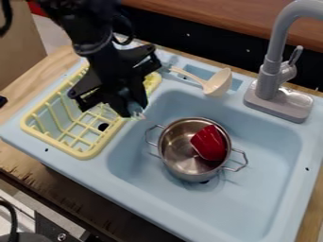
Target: Put the blue spatula in the drying rack
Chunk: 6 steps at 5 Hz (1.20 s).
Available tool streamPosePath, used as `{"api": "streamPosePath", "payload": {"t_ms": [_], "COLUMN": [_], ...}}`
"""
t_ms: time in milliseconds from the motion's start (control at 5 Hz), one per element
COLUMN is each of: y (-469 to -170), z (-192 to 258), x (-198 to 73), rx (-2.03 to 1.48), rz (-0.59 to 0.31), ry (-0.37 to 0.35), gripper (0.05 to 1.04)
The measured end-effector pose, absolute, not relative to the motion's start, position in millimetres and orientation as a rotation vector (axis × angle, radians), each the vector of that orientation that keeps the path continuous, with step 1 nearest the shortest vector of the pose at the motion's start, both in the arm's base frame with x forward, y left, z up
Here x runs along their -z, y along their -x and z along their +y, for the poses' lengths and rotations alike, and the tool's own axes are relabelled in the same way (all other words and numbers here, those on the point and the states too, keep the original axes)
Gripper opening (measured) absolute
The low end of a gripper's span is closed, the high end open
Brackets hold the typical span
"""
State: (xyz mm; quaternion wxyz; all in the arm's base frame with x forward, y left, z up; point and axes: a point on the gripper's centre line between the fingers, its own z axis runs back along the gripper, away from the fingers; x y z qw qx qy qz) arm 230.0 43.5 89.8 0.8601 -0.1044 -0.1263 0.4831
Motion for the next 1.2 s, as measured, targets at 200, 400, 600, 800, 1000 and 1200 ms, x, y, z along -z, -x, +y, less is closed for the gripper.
{"api": "streamPosePath", "payload": {"t_ms": [200, 400, 600, 800, 1000, 1200], "y": [-237, -243, -247, -251, -256, -255], "z": [58, 69, 75, 79, 82, 83], "x": [-79, -69, -63, -56, -56, -54], "rx": [-1.006, -1.029, -1.028, -1.033, -1.031, -1.028], "rz": [-0.289, -0.346, -0.361, -0.35, -0.385, -0.377], "ry": [0.215, 0.202, 0.21, 0.197, 0.196, 0.191], "gripper": [0.234, 0.234, 0.234, 0.234, 0.234, 0.274]}}
